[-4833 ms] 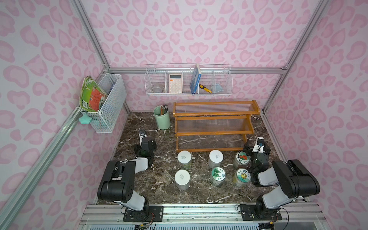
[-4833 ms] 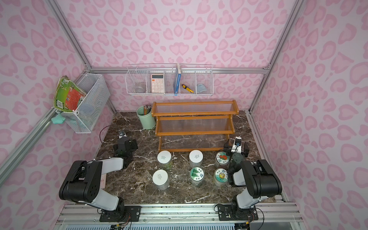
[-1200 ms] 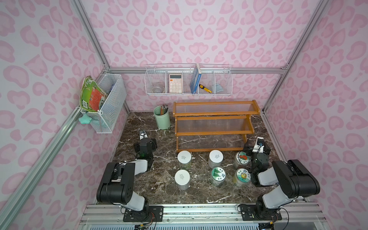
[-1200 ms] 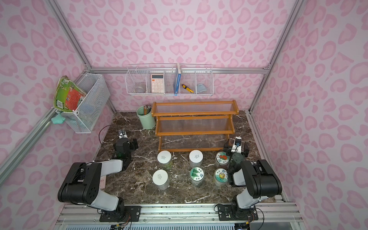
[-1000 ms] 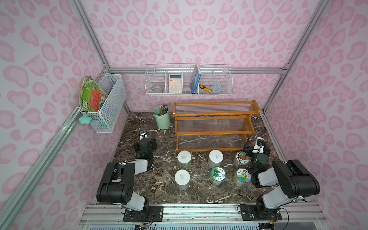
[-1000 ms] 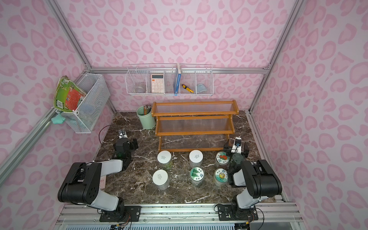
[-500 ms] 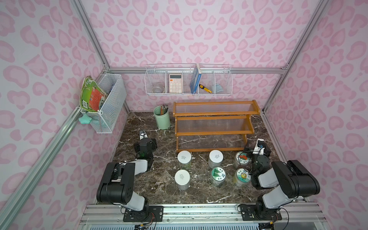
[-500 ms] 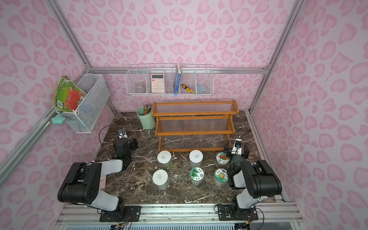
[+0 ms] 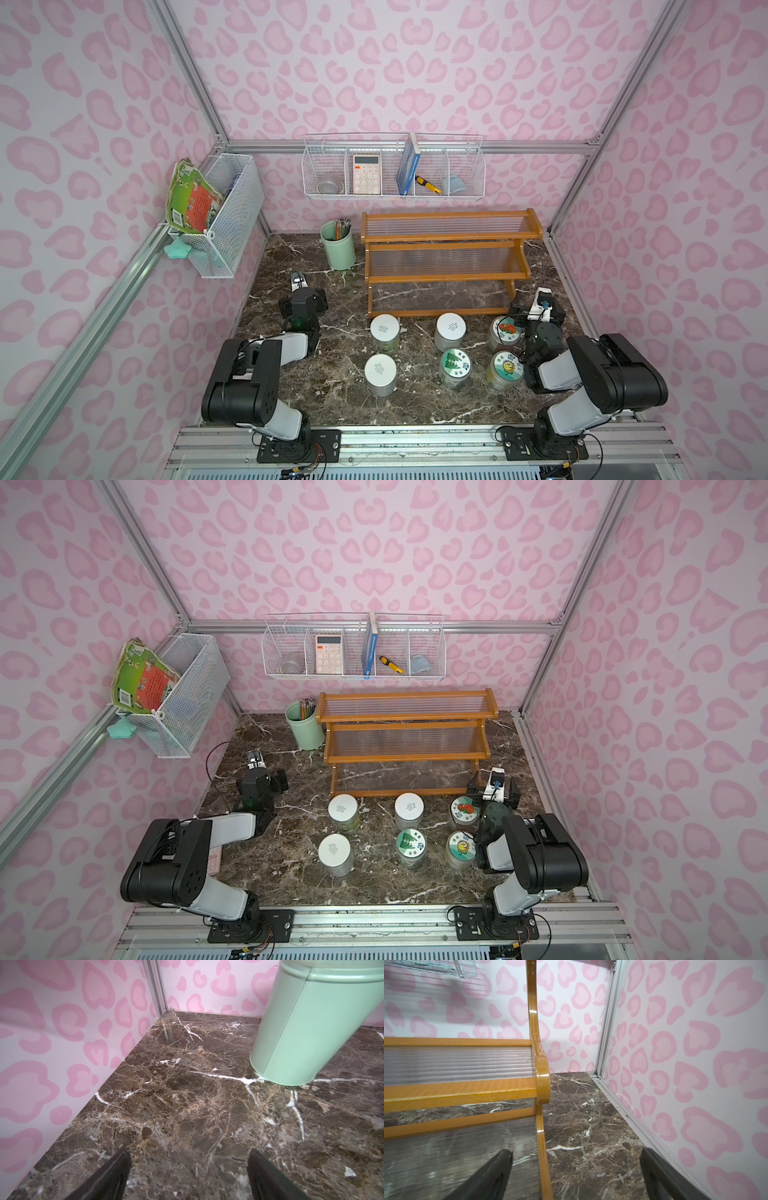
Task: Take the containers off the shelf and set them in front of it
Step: Reset both arms
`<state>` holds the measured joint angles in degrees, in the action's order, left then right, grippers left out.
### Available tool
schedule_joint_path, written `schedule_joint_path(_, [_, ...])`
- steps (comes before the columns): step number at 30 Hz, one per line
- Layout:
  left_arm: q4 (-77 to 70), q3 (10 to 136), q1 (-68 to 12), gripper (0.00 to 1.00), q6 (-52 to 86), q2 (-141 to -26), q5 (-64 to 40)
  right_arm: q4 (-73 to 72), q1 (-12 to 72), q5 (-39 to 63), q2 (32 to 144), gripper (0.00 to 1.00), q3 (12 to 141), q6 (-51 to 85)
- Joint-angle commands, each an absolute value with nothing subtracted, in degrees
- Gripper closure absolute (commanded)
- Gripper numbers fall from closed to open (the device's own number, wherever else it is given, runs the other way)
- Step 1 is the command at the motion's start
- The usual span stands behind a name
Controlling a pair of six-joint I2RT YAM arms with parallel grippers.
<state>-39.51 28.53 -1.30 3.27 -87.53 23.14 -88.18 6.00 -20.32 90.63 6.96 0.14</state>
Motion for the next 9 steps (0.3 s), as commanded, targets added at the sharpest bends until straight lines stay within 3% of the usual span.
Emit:
schedule_joint_path(1, [-38.8, 29.1, -1.2, 0.09, 3.5, -87.7, 22.9, -88.3, 6.1, -20.7, 90.6, 0.01, 7.3, 0.1])
schedule_joint_path(9, [-38.8, 29.1, -1.2, 0.09, 3.5, -87.7, 22.9, -87.3, 6.1, -20.9, 90.6, 0.01, 7.7, 0.2])
